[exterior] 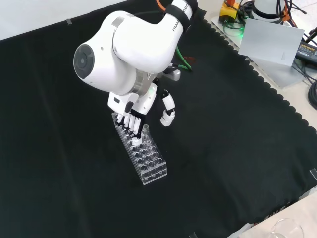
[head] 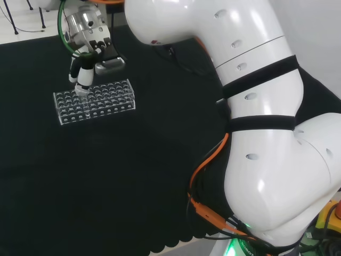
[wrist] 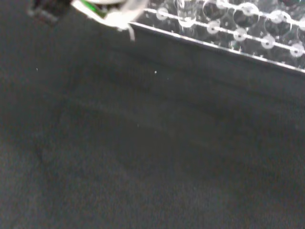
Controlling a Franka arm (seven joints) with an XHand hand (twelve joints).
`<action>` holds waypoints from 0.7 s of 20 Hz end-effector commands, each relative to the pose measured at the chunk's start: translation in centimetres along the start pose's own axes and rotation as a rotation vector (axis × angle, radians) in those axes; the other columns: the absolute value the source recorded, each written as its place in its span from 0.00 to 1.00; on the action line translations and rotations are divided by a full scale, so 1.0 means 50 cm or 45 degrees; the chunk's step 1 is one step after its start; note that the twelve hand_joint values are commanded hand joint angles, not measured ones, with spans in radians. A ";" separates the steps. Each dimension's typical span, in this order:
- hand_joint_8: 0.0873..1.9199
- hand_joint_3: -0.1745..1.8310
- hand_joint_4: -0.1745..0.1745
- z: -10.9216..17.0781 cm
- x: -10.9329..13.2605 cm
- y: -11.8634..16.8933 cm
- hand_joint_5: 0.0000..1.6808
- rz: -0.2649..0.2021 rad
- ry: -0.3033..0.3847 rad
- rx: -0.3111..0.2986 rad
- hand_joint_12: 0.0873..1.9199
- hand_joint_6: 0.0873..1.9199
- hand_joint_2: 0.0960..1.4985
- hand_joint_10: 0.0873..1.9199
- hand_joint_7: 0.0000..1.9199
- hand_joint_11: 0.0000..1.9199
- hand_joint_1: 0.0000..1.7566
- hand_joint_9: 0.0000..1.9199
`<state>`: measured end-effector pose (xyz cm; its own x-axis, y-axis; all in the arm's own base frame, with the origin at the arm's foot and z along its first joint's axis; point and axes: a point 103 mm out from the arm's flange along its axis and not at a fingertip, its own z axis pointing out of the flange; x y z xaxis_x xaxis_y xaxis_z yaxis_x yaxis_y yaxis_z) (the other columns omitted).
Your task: Pick up the test tube.
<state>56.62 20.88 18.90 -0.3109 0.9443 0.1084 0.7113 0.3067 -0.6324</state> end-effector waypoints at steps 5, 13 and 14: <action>0.42 0.45 0.16 -0.009 0.002 0.001 0.22 0.029 0.033 -0.089 0.79 0.40 0.39 0.45 0.33 0.09 0.58 0.25; 0.41 0.49 0.03 -0.019 0.031 0.024 0.27 0.049 0.013 -0.115 0.77 0.48 0.37 0.42 0.44 0.18 0.61 0.35; 0.41 0.49 0.02 -0.017 0.033 0.025 0.28 0.049 0.009 -0.118 0.76 0.49 0.36 0.41 0.45 0.18 0.62 0.36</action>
<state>57.47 21.94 19.30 -0.2756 0.9557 0.1032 0.7734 0.2842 -0.5666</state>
